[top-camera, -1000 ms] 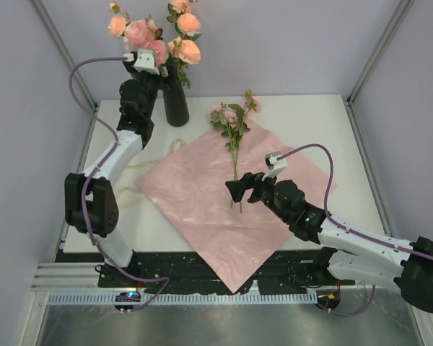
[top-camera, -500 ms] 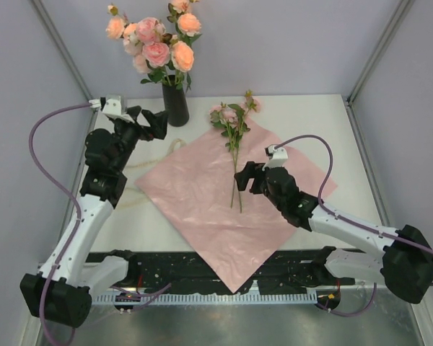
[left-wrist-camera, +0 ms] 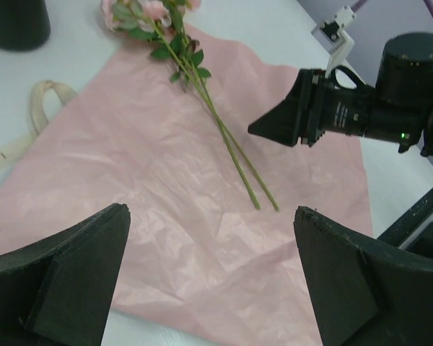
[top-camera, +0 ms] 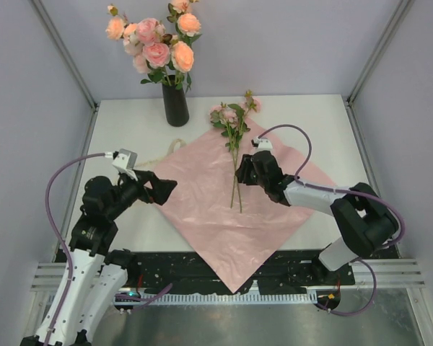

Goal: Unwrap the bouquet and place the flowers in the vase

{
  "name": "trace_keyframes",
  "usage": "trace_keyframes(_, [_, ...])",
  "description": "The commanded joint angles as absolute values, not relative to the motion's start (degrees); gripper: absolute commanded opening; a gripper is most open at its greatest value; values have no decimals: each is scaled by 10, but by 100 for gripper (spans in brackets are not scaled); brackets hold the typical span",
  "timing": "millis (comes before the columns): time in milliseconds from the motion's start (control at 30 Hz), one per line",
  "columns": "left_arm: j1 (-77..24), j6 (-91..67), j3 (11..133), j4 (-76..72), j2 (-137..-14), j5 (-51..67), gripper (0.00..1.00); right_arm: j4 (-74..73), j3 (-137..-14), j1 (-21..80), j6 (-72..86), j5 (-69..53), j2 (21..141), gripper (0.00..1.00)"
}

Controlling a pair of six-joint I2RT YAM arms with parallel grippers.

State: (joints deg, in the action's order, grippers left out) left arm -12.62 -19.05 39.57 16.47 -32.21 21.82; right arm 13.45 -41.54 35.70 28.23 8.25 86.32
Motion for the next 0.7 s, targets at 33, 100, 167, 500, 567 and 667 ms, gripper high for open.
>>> trace_keyframes(33, [-125, -181, 381, 228, -300, 251, 100, 139, -482, 355, 259, 74, 923, 40])
trace_keyframes(100, [-125, -181, 383, 234, -298, 243, 100, 117, -510, 355, 257, 82, 944, 40])
trace_keyframes(167, [-125, -182, 385, 235, -296, 251, 100, 98, -521, 355, 255, 93, 959, 39])
trace_keyframes(500, [-126, -186, 382, 237, -281, 234, 100, 66, -565, 357, 257, 98, 1032, 35])
trace_keyframes(567, [-126, -186, 381, 236, -279, 235, 100, 68, -566, 357, 258, 102, 1038, 29])
trace_keyframes(667, [-126, -186, 381, 236, -281, 233, 100, 70, -566, 357, 258, 104, 1042, 15])
